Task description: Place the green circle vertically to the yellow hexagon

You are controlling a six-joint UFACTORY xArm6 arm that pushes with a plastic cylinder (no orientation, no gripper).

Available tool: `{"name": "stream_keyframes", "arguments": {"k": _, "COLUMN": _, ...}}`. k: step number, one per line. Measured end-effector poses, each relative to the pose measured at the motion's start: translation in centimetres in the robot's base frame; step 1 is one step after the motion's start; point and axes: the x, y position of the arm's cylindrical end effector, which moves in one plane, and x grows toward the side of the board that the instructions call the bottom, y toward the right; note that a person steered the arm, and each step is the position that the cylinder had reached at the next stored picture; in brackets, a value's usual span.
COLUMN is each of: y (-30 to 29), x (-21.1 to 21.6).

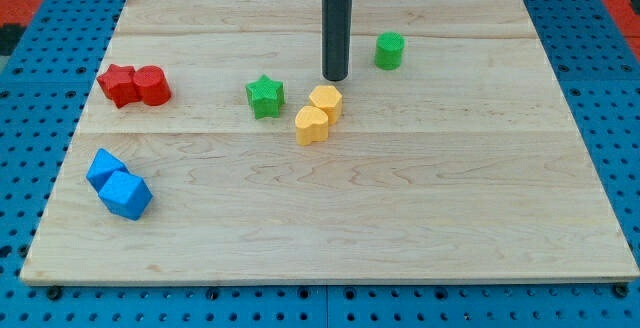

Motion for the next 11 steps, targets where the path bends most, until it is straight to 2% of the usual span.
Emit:
{"name": "stream_keyframes", "arguments": {"k": 2, "y": 0.9, "x": 0.0}}
{"name": "stream_keyframes", "arguments": {"k": 3, "y": 3.7, "x": 0.1}}
{"name": "stream_keyframes", "arguments": {"k": 4, "y": 10.3, "x": 0.5}}
{"name": "stream_keyframes", "arguments": {"k": 5, "y": 13.7, "x": 0.5}}
{"name": "stream_keyframes", "arguments": {"k": 9, "y": 14.5, "x": 0.3}}
{"name": "stream_keyframes", "arguments": {"k": 10, "y": 14.6, "x": -4.9}}
{"name": "stream_keyframes", "arguments": {"k": 11, "y": 11.8, "x": -7.3}}
